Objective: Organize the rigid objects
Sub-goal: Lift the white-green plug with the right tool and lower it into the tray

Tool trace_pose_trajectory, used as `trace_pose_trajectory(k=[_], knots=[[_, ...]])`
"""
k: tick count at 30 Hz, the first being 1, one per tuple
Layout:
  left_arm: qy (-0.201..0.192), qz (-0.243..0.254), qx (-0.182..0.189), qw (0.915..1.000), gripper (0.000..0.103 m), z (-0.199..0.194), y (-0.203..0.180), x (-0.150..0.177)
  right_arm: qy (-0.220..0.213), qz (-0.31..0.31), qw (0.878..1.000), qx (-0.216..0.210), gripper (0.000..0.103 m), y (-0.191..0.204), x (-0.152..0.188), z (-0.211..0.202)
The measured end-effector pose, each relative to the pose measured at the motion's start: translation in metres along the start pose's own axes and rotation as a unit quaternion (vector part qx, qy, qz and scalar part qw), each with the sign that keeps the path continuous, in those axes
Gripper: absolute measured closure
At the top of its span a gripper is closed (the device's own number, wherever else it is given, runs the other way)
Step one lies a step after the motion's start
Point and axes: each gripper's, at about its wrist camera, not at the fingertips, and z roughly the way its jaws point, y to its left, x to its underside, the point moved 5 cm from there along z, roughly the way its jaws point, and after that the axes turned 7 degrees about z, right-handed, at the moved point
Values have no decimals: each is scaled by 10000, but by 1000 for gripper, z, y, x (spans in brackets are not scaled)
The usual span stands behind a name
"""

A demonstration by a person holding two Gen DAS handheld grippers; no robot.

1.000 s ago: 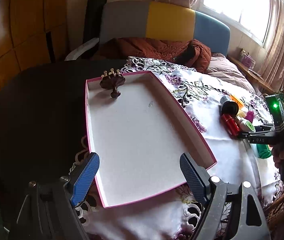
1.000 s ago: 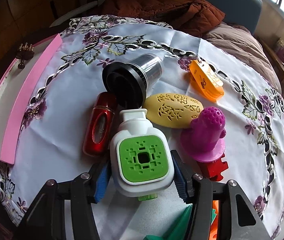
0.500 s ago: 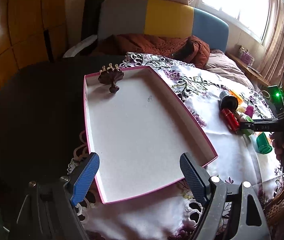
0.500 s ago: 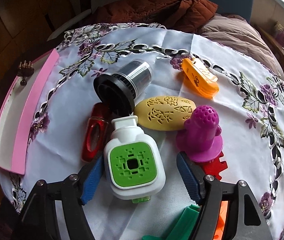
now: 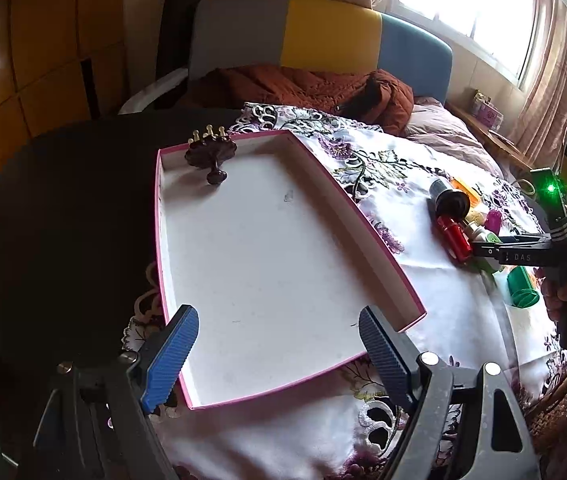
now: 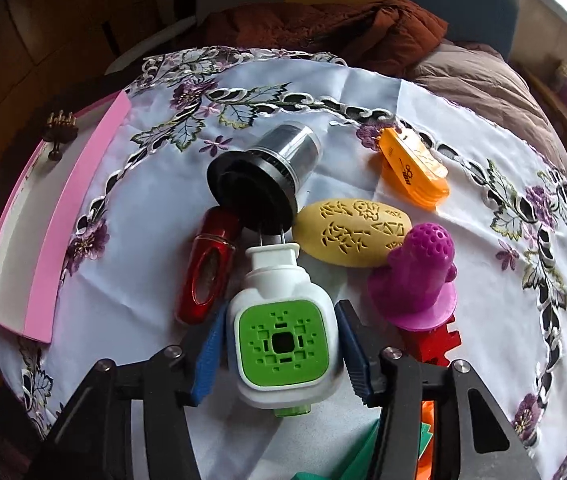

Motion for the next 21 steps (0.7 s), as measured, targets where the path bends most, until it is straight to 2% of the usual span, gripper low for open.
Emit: trace_pose_trajectory(k=[8, 11, 15, 17, 21], knots=[[24, -358, -232, 9991, 19, -5, 21, 2, 113, 44, 9998, 130, 49, 1, 5, -2], [-19, -435, -378, 9983, 19, -9, 31, 3, 207, 102, 9990, 377, 49, 0, 9, -5], [-90, -581, -442, 9973, 19, -14, 45, 5, 305, 324, 9977, 504, 50, 0, 18, -16], [-117, -625, -491, 9968, 19, -15, 50, 5, 248, 483, 9974, 467, 50, -1, 22, -26], [-160, -672, -559, 9960, 19, -19, 60, 7, -36, 720, 9973, 132, 50, 10, 23, -53]])
